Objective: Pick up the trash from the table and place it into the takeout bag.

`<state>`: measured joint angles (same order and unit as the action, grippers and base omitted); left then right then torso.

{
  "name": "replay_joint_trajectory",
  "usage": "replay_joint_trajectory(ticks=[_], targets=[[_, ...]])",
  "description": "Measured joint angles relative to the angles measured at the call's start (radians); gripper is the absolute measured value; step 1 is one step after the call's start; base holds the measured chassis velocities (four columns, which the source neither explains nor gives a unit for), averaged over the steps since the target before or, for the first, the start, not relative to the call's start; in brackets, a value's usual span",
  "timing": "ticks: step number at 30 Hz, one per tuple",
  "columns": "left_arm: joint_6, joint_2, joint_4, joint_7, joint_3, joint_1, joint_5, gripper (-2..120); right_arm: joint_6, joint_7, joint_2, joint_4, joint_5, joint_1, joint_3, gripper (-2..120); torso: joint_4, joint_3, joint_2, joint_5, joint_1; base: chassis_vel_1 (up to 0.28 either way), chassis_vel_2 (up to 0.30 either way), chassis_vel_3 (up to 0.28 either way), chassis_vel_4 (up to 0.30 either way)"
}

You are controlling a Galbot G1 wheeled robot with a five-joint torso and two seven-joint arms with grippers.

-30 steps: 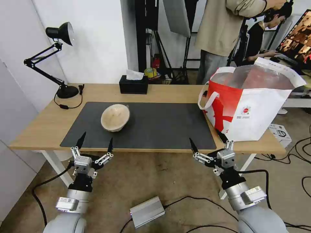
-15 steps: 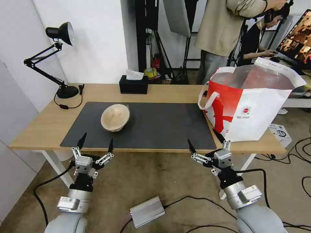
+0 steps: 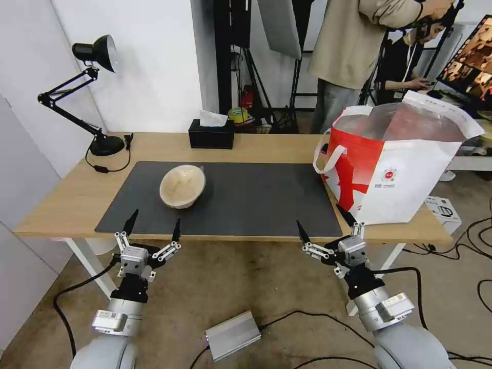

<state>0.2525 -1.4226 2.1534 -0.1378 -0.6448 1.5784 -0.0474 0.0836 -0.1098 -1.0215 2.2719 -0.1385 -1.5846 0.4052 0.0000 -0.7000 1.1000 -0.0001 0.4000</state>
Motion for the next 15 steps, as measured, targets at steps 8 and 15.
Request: replay_joint_trajectory(ticks=[8,15], targets=[[-0.067,0.089,-0.012,0.002,0.017,-0.061,-0.022,100,0.0,0.0,0.0,0.0,0.0,0.0,0.0,100,0.0,0.0,0.0,0.0,0.0,0.0,0.0,0.0,0.0],[-0.112,0.196,-0.046,0.003,0.039,-0.14,-0.034,100,0.001,0.0,0.0,0.0,0.0,0.0,0.001,100,0.0,0.0,0.0,0.0,0.0,0.0,0.0,0.0,0.0]])
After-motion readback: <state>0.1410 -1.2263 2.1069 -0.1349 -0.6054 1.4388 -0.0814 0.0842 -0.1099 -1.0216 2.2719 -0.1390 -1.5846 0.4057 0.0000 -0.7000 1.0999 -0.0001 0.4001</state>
